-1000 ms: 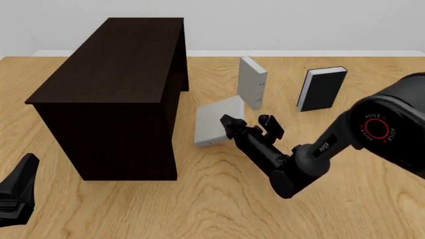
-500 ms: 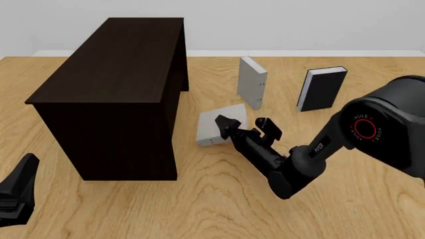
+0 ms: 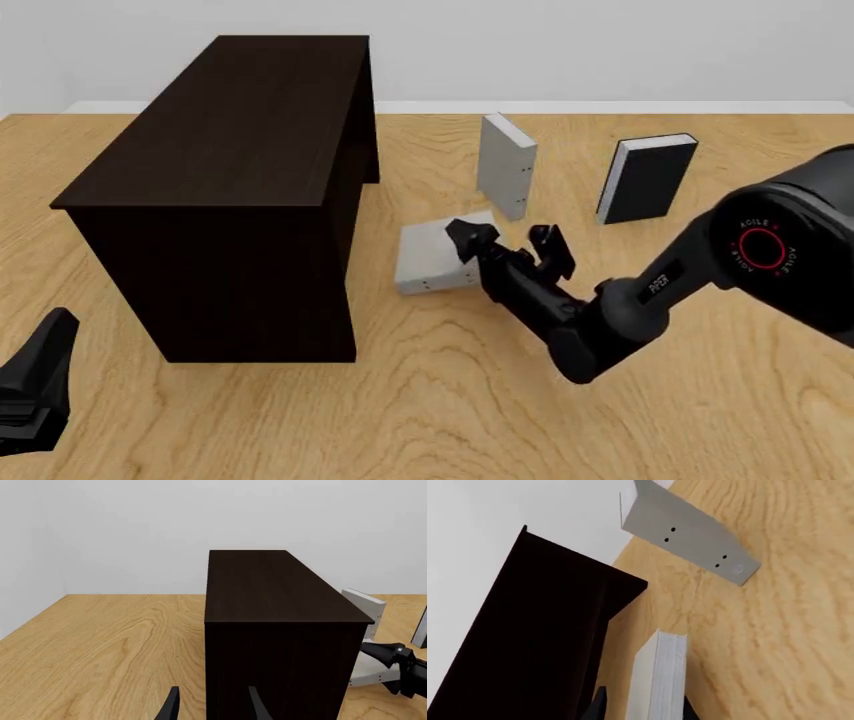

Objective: Pick up the book on the right and place it under the cabinet shelf.

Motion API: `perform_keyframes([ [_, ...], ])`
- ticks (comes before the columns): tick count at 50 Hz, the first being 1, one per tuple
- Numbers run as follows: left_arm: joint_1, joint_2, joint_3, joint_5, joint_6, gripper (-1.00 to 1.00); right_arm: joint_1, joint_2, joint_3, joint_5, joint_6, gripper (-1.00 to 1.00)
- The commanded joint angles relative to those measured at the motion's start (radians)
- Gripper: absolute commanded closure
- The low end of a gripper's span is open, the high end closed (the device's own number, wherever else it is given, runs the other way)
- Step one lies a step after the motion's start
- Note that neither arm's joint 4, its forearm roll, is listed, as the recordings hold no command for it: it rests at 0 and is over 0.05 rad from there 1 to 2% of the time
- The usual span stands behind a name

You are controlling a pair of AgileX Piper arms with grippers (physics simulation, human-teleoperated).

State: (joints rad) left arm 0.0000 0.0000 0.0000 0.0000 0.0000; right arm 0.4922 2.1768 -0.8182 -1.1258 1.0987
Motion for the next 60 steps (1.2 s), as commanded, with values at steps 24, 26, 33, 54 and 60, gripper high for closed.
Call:
perform_keyframes([
  [24,0.000,0.000,0.000,0.000,0.000,-1.00,-0.157,-0.126,0.071,0.243,-0.434,-1.00],
  [26,0.000,0.000,0.000,0.000,0.000,-1.00,-0.159,-0.138,0.073,0.256,-0.449,-1.00],
  [33,0.000,0.000,0.000,0.000,0.000,-1.00,-0.146,-0.280,0.102,0.390,-0.581,-1.00],
  [54,0.000,0.000,0.000,0.000,0.000,-1.00,-0.182,-0.509,0.046,0.800,-0.875,-1.00],
  [60,0.000,0.000,0.000,0.000,0.000,-1.00,-0.204,-0.512,0.037,0.845,-0.944,-1.00],
])
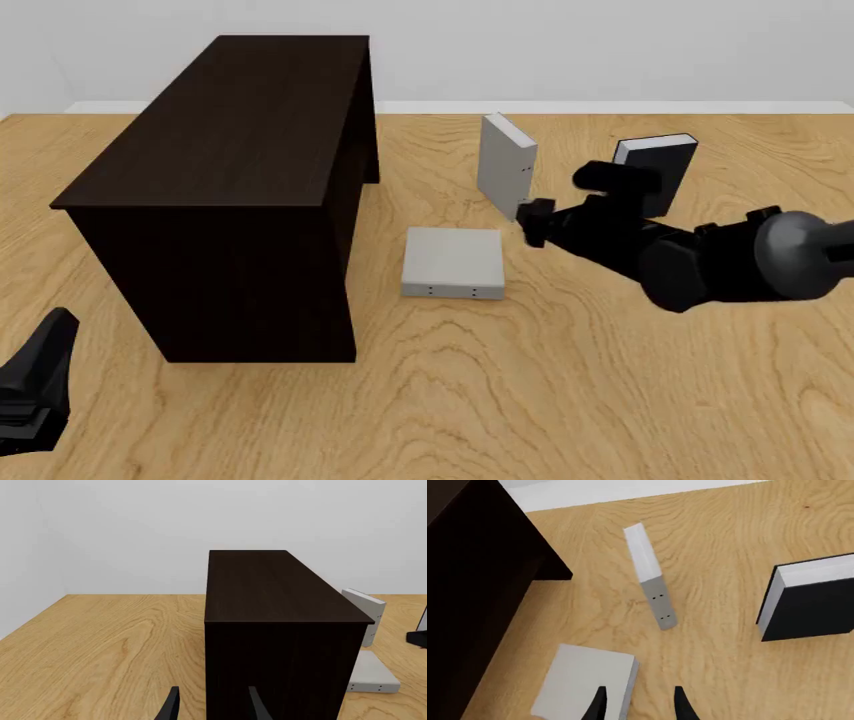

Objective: Pick up the book on the right and place it under the cabinet shelf.

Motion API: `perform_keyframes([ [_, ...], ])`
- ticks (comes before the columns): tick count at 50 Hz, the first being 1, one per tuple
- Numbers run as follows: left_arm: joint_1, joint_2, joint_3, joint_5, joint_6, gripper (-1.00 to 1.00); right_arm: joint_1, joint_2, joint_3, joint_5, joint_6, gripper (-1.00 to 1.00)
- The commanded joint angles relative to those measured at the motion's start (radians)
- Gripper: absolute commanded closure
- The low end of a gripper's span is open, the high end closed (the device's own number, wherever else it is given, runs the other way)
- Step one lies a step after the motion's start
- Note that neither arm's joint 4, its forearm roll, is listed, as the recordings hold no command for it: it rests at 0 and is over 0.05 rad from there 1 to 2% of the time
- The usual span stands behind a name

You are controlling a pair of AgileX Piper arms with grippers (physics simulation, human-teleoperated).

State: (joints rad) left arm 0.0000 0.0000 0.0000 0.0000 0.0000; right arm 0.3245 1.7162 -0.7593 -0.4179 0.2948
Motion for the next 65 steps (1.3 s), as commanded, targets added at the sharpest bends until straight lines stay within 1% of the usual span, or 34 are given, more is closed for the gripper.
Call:
perform_keyframes([
  [1,0.000,0.000,0.000,0.000,0.000,-1.00,-0.037,-0.051,-0.019,0.137,-0.142,-1.00],
  [3,0.000,0.000,0.000,0.000,0.000,-1.00,-0.039,-0.049,-0.016,0.135,-0.139,-1.00],
  [4,0.000,0.000,0.000,0.000,0.000,-1.00,-0.052,-0.047,-0.021,0.143,-0.170,-1.00],
  [7,0.000,0.000,0.000,0.000,0.000,-1.00,-0.057,-0.053,-0.017,0.148,-0.180,-1.00],
  [8,0.000,0.000,0.000,0.000,0.000,-1.00,-0.065,-0.051,-0.020,0.157,-0.195,-1.00],
  [10,0.000,0.000,0.000,0.000,0.000,-1.00,-0.055,-0.054,-0.021,0.164,-0.191,-1.00],
  [11,0.000,0.000,0.000,0.000,0.000,-1.00,-0.067,-0.047,-0.027,0.169,-0.218,-1.00],
  [12,0.000,0.000,0.000,0.000,0.000,-1.00,-0.069,-0.046,-0.027,0.164,-0.211,-1.00],
  [14,0.000,0.000,0.000,0.000,0.000,-1.00,-0.087,-0.028,-0.031,0.158,-0.236,-1.00],
  [15,0.000,0.000,0.000,0.000,0.000,-1.00,-0.082,-0.023,-0.030,0.153,-0.232,-1.00],
  [19,0.000,0.000,0.000,0.000,0.000,-1.00,-0.076,0.017,-0.041,0.143,-0.250,-1.00],
  [20,0.000,0.000,0.000,0.000,0.000,-1.00,-0.067,0.021,-0.041,0.141,-0.242,-1.00],
  [22,0.000,0.000,0.000,0.000,0.000,-1.00,-0.085,0.035,-0.043,0.136,-0.271,-1.00],
  [24,0.000,0.000,0.000,0.000,0.000,-1.00,-0.063,0.047,-0.045,0.130,-0.250,-1.00],
  [25,0.000,0.000,0.000,0.000,0.000,-1.00,-0.077,0.060,-0.046,0.123,-0.271,-1.00],
  [28,0.000,0.000,0.000,0.000,0.000,-1.00,-0.070,0.081,-0.048,0.111,-0.268,-1.00],
  [29,0.000,0.000,0.000,0.000,0.000,-1.00,-0.091,0.087,-0.049,0.108,-0.299,-1.00],
  [30,0.000,0.000,0.000,0.000,0.000,-1.00,-0.086,0.089,-0.049,0.105,-0.295,-1.00],
  [31,0.000,0.000,0.000,0.000,0.000,-1.00,-0.066,0.096,-0.053,0.107,-0.268,-1.00],
  [32,0.000,0.000,0.000,0.000,0.000,-1.00,-0.080,0.103,-0.056,0.106,-0.288,-1.00],
  [35,0.000,0.000,0.000,0.000,0.000,-1.00,-0.069,0.110,-0.059,0.108,-0.281,-1.00],
  [41,0.000,0.000,0.000,0.000,0.000,-1.00,-0.071,0.128,-0.057,0.096,-0.289,-1.00],
  [42,0.000,0.000,0.000,0.000,0.000,-1.00,-0.061,0.133,-0.058,0.094,-0.274,-1.00],
  [45,0.000,0.000,0.000,0.000,0.000,-1.00,-0.063,0.151,-0.061,0.086,-0.275,-1.00],
  [47,0.000,0.000,0.000,0.000,0.000,-1.00,-0.047,0.163,-0.064,0.082,-0.258,-1.00],
  [58,0.000,0.000,0.000,0.000,0.000,-1.00,-0.026,0.201,-0.083,0.074,-0.252,-1.00],
  [60,0.000,0.000,0.000,0.000,0.000,-1.00,-0.017,0.213,-0.089,0.073,-0.244,-1.00],
  [65,0.000,0.000,0.000,0.000,0.000,-1.00,-0.016,0.263,-0.110,0.063,-0.244,-1.00],
])
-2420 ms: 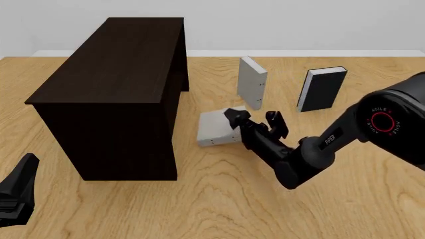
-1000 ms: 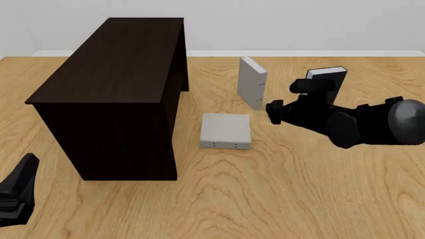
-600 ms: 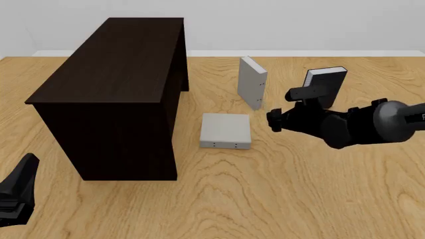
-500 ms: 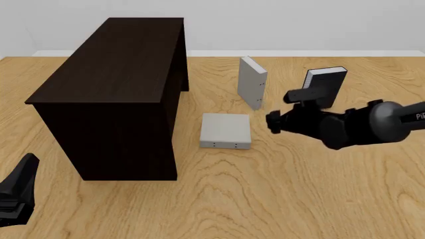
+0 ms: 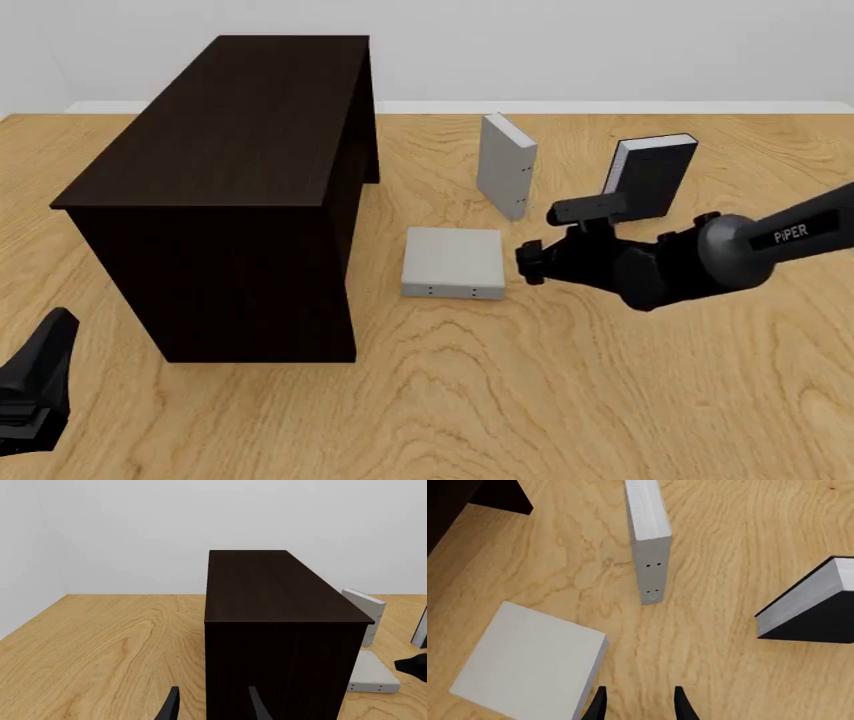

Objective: Pick up the book on the right and place it under the cabinet shelf.

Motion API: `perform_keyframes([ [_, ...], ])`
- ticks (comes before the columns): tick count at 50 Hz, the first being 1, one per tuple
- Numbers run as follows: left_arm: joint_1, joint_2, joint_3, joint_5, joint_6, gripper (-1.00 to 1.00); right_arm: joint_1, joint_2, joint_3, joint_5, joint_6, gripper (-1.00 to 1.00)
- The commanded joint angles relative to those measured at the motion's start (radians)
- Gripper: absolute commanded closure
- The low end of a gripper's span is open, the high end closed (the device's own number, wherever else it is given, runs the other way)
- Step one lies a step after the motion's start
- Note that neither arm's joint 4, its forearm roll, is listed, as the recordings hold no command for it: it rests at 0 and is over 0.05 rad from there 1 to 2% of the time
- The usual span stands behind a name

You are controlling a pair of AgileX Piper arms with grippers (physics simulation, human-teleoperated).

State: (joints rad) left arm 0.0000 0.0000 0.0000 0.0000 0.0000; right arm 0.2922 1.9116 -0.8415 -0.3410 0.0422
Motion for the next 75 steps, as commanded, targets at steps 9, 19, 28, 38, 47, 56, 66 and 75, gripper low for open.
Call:
perform_keyframes([
  [9,0.000,0.000,0.000,0.000,0.000,-1.00,0.028,0.114,-0.054,-0.016,0.010,-1.00],
  [19,0.000,0.000,0.000,0.000,0.000,-1.00,0.062,0.139,-0.070,-0.018,0.027,-1.00],
  [28,0.000,0.000,0.000,0.000,0.000,-1.00,0.101,0.135,-0.091,-0.004,0.031,-1.00],
  [38,0.000,0.000,0.000,0.000,0.000,-1.00,0.128,0.120,-0.102,0.009,0.025,-1.00],
  [47,0.000,0.000,0.000,0.000,0.000,-1.00,0.152,0.095,-0.116,0.031,0.014,-1.00],
  [56,0.000,0.000,0.000,0.000,0.000,-1.00,0.183,0.104,-0.143,0.044,0.015,-1.00],
  [66,0.000,0.000,0.000,0.000,0.000,-1.00,0.228,0.137,-0.204,0.072,0.019,-1.00],
  [75,0.000,0.000,0.000,0.000,0.000,-1.00,0.263,0.162,-0.255,0.096,0.018,-1.00],
])
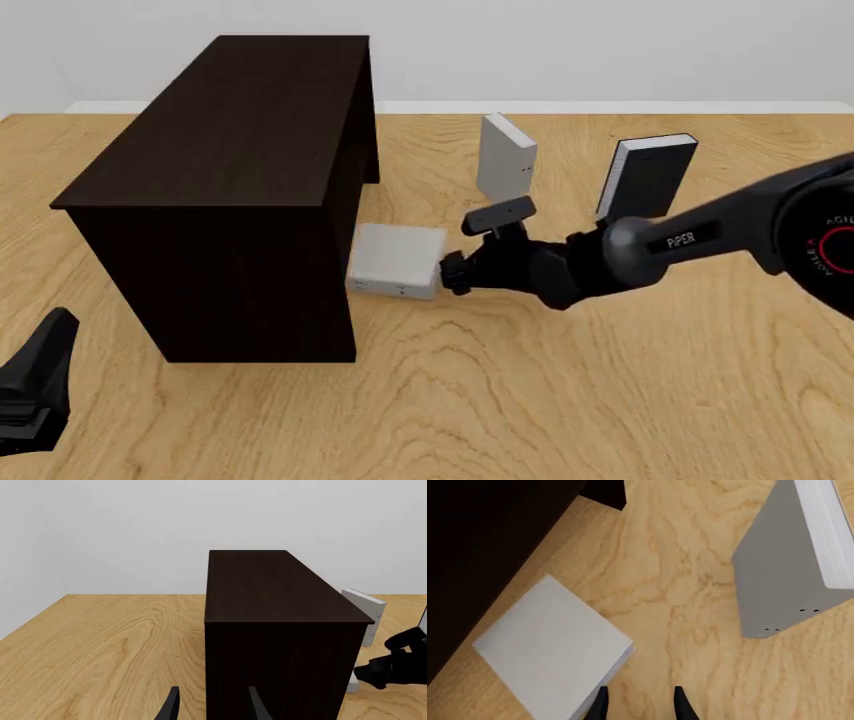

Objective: Pick up the book on the right and place it under the cabinet shelf.

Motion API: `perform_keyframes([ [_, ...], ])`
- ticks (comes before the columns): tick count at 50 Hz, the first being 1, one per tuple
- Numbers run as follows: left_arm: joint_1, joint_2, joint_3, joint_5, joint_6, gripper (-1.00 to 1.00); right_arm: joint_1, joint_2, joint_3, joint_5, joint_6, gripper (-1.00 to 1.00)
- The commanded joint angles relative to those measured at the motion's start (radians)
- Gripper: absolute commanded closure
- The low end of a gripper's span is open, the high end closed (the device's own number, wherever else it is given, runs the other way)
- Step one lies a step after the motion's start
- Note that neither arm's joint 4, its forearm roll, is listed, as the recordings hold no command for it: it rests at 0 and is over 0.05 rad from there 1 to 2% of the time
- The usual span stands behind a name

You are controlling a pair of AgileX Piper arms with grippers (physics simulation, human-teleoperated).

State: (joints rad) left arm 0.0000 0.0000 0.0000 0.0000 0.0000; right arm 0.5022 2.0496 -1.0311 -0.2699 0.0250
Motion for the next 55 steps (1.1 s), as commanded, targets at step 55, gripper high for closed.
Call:
perform_keyframes([
  [55,0.000,0.000,0.000,0.000,0.000,-1.00,0.164,0.131,-0.280,0.116,0.034,-1.00],
])
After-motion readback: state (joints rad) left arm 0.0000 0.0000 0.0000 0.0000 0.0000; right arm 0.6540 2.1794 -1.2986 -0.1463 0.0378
